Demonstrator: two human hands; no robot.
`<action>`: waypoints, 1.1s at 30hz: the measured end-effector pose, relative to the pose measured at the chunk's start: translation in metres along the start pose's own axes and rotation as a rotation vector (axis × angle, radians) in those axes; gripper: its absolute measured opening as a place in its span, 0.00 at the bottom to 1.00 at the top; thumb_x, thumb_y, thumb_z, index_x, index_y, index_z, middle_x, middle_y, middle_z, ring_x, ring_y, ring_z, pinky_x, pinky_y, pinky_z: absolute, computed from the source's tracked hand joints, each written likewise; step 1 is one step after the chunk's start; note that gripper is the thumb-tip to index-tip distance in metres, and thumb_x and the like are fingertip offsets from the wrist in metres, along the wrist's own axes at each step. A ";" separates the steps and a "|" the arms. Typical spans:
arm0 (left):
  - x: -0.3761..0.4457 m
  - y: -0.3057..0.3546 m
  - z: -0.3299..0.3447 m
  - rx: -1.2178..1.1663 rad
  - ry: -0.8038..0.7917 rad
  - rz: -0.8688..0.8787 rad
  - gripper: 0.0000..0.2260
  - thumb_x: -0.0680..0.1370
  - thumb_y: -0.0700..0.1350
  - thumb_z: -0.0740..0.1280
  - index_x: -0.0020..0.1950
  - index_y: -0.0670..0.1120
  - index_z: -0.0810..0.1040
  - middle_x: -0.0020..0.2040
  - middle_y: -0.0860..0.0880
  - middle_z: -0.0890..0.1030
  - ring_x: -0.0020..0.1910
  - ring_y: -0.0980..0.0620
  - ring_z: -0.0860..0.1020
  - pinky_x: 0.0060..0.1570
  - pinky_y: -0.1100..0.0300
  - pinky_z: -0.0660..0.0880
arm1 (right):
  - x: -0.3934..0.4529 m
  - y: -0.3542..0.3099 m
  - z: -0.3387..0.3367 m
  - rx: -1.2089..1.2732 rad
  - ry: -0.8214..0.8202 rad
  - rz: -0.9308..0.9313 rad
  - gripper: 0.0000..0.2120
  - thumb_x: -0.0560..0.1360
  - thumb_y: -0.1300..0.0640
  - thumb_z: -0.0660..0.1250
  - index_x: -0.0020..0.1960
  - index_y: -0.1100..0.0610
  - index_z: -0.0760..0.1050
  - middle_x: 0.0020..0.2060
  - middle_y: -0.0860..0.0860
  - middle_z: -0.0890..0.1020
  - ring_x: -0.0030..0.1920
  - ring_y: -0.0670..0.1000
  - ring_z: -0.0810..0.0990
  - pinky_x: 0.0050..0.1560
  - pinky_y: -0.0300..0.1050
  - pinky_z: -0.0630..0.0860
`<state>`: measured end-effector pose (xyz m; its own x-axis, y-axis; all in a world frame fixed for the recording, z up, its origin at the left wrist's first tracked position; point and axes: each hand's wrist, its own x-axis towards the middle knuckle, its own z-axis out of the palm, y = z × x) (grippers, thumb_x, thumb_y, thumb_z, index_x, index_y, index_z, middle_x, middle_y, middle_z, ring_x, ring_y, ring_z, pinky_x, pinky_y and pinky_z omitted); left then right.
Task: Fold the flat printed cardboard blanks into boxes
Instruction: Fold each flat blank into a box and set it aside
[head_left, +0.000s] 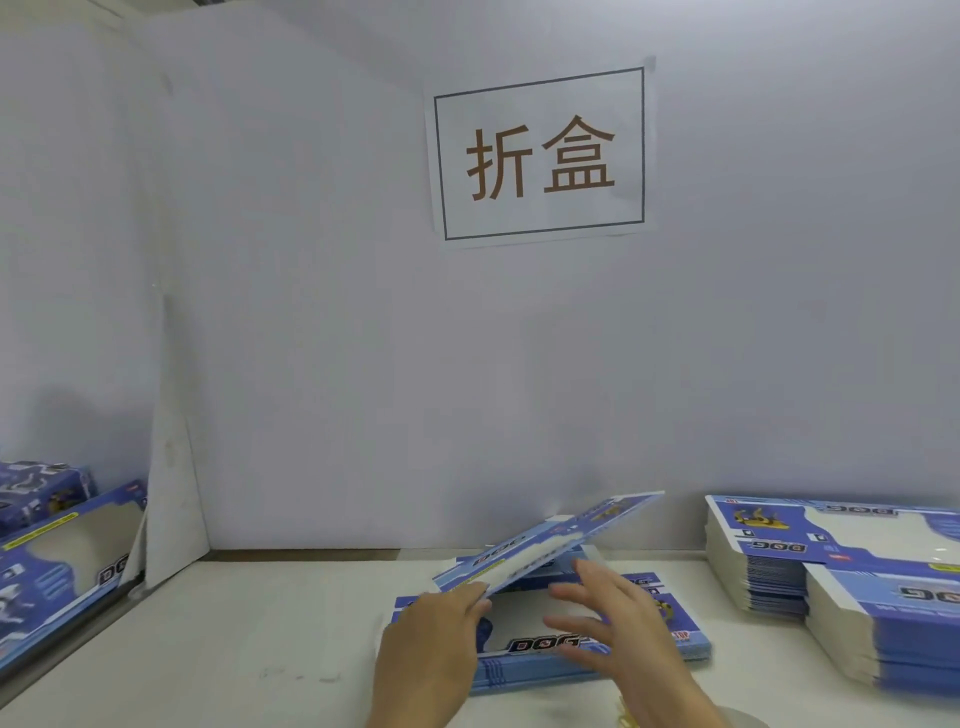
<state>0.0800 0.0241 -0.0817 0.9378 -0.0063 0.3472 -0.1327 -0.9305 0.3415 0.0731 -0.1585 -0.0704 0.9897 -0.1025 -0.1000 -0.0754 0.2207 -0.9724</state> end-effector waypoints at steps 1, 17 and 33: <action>0.000 0.003 -0.001 -0.007 -0.011 0.024 0.16 0.84 0.58 0.52 0.70 0.62 0.71 0.66 0.55 0.78 0.51 0.56 0.74 0.43 0.67 0.70 | 0.000 -0.001 0.004 0.021 -0.022 0.008 0.12 0.79 0.47 0.66 0.59 0.51 0.74 0.53 0.55 0.84 0.50 0.60 0.84 0.45 0.56 0.84; 0.000 0.033 -0.028 -0.611 0.058 0.172 0.10 0.80 0.51 0.67 0.59 0.65 0.75 0.60 0.66 0.74 0.60 0.66 0.73 0.52 0.76 0.69 | 0.013 -0.018 -0.026 -0.223 0.148 -0.296 0.11 0.82 0.64 0.61 0.54 0.50 0.78 0.37 0.52 0.86 0.38 0.52 0.85 0.39 0.51 0.81; -0.006 0.043 -0.054 -1.265 0.216 0.098 0.25 0.63 0.62 0.70 0.58 0.58 0.74 0.50 0.66 0.82 0.51 0.63 0.82 0.39 0.66 0.80 | -0.025 -0.067 -0.027 0.001 -0.171 -0.674 0.24 0.67 0.46 0.69 0.63 0.45 0.75 0.52 0.45 0.85 0.51 0.47 0.85 0.40 0.40 0.82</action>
<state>0.0512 0.0042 -0.0225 0.8517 0.1153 0.5112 -0.5200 0.0645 0.8517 0.0506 -0.1970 -0.0088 0.8259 -0.0633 0.5602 0.5623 0.1635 -0.8106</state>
